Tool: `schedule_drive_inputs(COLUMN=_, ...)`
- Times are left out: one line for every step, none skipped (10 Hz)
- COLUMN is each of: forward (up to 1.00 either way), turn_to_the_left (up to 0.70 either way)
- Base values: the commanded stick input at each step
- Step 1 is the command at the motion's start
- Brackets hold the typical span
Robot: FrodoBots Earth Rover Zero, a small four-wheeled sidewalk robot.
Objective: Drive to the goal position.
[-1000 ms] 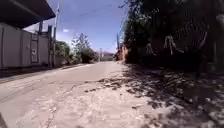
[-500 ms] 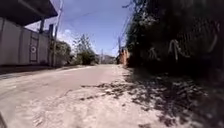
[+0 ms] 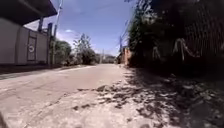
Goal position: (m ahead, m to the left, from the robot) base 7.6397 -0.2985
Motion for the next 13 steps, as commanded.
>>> schedule_drive_inputs(forward=0.70, turn_to_the_left=0.00)
schedule_drive_inputs(forward=0.70, turn_to_the_left=0.00)
schedule_drive_inputs(forward=0.70, turn_to_the_left=-0.14)
schedule_drive_inputs(forward=0.70, turn_to_the_left=-0.28)
schedule_drive_inputs(forward=0.70, turn_to_the_left=-0.29)
schedule_drive_inputs(forward=0.70, turn_to_the_left=-0.05)
schedule_drive_inputs(forward=0.70, turn_to_the_left=0.00)
schedule_drive_inputs(forward=0.70, turn_to_the_left=0.00)
schedule_drive_inputs(forward=0.70, turn_to_the_left=0.00)
schedule_drive_inputs(forward=0.70, turn_to_the_left=0.00)
schedule_drive_inputs(forward=0.70, turn_to_the_left=0.00)
schedule_drive_inputs(forward=0.70, turn_to_the_left=0.00)
schedule_drive_inputs(forward=0.70, turn_to_the_left=0.00)
